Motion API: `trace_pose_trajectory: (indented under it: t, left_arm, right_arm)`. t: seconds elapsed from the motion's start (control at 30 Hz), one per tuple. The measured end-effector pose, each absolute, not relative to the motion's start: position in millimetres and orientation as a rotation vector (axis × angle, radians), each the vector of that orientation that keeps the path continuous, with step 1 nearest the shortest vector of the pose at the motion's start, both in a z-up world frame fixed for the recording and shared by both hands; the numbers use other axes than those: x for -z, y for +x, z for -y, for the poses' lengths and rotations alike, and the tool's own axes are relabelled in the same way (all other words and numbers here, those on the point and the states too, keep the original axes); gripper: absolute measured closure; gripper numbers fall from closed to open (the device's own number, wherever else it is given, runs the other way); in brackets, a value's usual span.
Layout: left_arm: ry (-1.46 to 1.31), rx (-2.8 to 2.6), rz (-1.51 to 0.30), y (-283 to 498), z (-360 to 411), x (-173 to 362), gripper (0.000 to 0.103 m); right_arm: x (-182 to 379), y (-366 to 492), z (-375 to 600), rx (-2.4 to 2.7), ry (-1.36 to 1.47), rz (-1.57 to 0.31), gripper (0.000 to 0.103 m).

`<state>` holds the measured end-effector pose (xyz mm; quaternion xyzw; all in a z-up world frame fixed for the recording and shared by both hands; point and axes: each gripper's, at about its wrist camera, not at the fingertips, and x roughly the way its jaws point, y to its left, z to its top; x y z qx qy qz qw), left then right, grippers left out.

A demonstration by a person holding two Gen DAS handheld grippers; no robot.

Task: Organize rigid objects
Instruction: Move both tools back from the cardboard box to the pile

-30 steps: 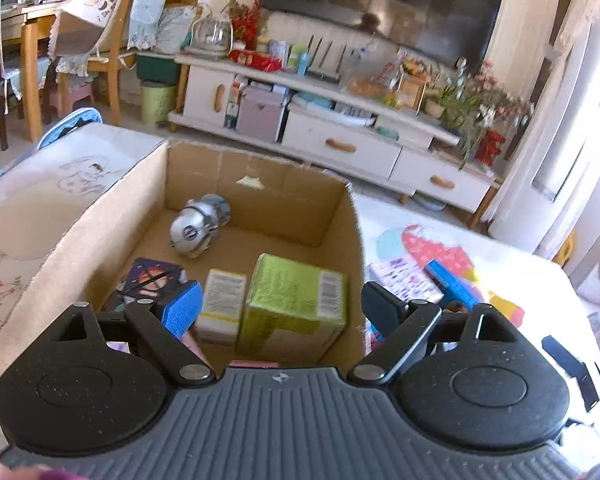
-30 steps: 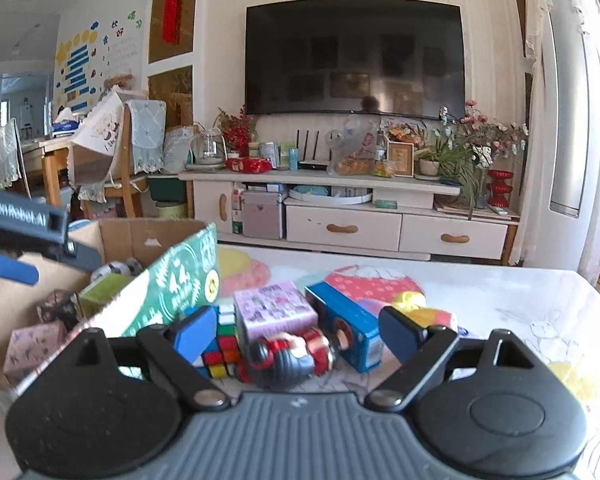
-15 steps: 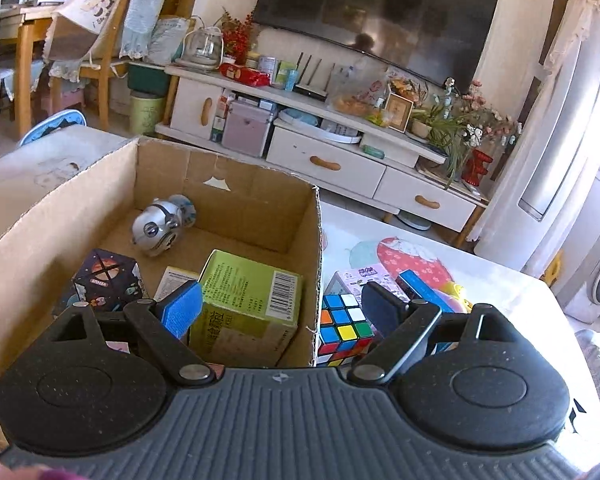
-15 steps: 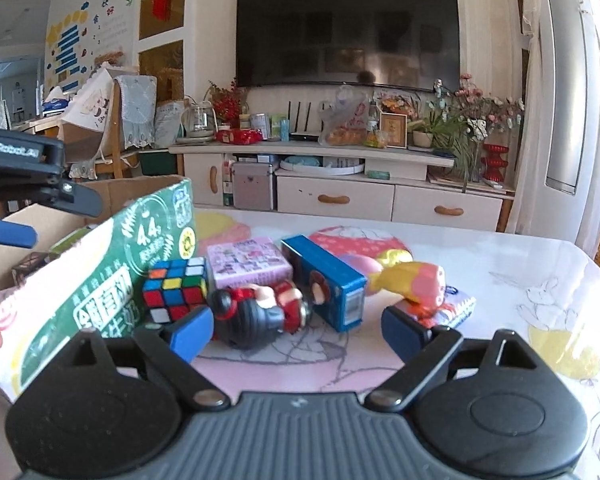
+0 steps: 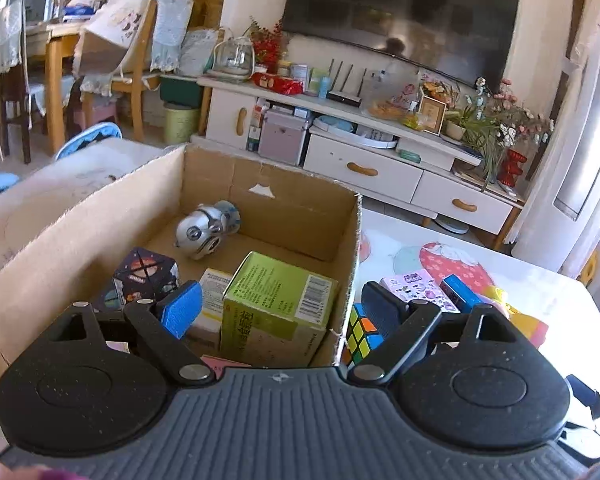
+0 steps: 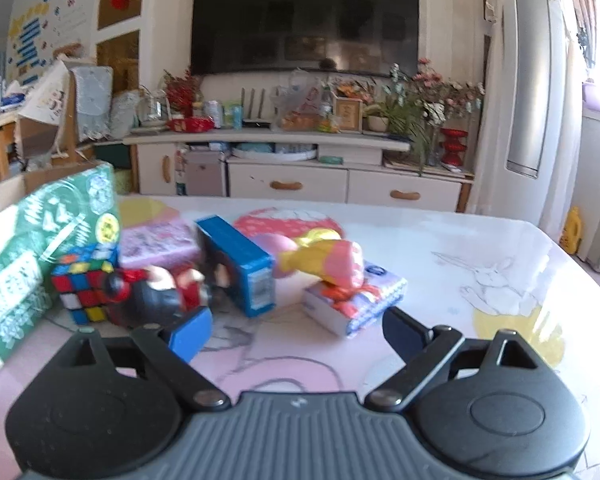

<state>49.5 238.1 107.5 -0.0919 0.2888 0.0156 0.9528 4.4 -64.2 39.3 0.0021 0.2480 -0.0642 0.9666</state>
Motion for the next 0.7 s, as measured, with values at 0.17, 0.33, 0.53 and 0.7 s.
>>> trace_pose_trajectory:
  t: [0.17, 0.33, 0.53, 0.7]
  left_arm:
    - [-0.173, 0.024, -0.564, 39, -229, -113, 0.000]
    - [-0.129, 0.115, -0.571, 35, -212, -110, 0.000]
    - [-0.085, 0.257, -0.600, 32, -189, -101, 0.000]
    - [-0.004, 0.346, -0.625, 30, -161, -86, 0.000]
  right_arm:
    - [-27, 21, 78, 0.162, -0.042, -0.541, 0.003]
    - [-22, 35, 96, 0.142, -0.043, -0.565, 0.001]
    - [-17, 50, 117, 0.113, -0.034, -0.598, 0.001]
    - [-16, 62, 132, 0.058, 0.017, -0.629, 0.001]
